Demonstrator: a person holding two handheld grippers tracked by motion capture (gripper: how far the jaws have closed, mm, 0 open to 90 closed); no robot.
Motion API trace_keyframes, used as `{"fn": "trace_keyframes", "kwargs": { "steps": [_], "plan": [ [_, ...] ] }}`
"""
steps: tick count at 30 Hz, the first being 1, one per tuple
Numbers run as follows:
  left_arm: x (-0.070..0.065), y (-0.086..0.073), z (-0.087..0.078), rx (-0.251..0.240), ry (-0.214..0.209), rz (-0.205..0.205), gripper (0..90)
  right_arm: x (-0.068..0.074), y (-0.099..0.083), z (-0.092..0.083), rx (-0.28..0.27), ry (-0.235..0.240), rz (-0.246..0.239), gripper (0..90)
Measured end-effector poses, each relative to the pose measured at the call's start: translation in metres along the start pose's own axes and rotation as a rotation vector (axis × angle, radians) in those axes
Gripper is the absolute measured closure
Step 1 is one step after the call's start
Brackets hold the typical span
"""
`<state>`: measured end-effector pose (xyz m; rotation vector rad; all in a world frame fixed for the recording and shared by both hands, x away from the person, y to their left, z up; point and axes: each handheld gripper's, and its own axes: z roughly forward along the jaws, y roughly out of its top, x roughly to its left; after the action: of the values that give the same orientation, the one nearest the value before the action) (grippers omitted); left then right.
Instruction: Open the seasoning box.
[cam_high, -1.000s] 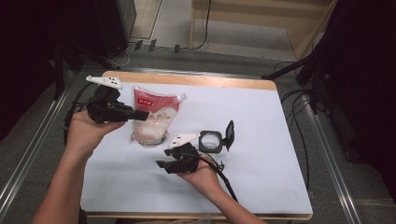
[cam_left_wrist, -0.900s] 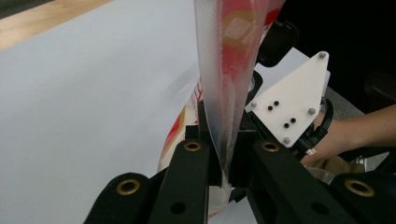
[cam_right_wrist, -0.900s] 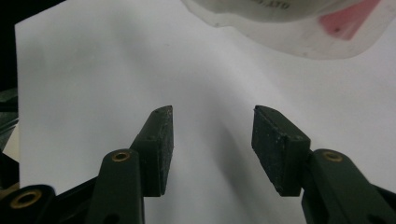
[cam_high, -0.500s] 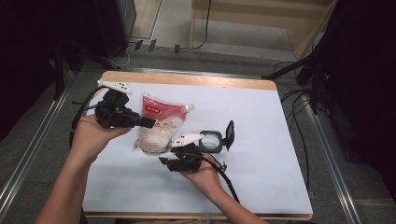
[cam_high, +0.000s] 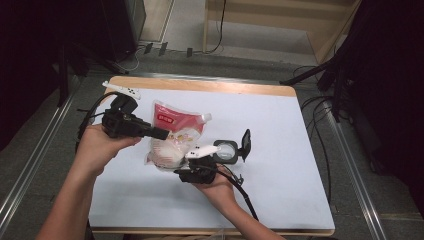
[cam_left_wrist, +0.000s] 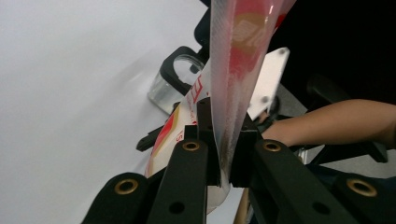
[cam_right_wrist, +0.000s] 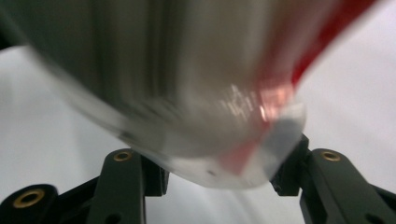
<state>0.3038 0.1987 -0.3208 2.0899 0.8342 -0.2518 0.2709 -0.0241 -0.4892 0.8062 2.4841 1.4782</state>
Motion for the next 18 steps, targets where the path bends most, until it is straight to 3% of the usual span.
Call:
{"fn": "trace_keyframes", "kwargs": {
  "steps": [3,11,12,13,16,18],
  "plan": [
    [0.001,0.000,0.002,-0.008,-0.005,-0.007,87.0,0.006,0.002,-0.003,-0.003,-0.024,-0.057,53.2],
    [-0.002,0.002,0.012,-0.036,0.032,-0.025,85.9,0.007,0.003,-0.004,0.017,-0.022,-0.072,54.5],
    [-0.002,0.003,0.013,-0.037,0.032,-0.025,85.8,0.009,0.003,-0.004,0.016,-0.033,-0.090,54.5],
    [-0.002,0.003,0.015,-0.035,0.029,-0.036,85.1,0.015,0.003,-0.004,0.023,-0.048,-0.147,54.2],
    [-0.003,0.003,0.021,-0.033,0.036,-0.034,84.9,0.023,0.003,-0.003,0.033,-0.055,-0.190,53.3],
    [-0.005,0.004,0.024,-0.034,0.051,-0.013,84.7,0.025,0.004,-0.002,0.033,-0.014,-0.163,53.5]
  ]
}}
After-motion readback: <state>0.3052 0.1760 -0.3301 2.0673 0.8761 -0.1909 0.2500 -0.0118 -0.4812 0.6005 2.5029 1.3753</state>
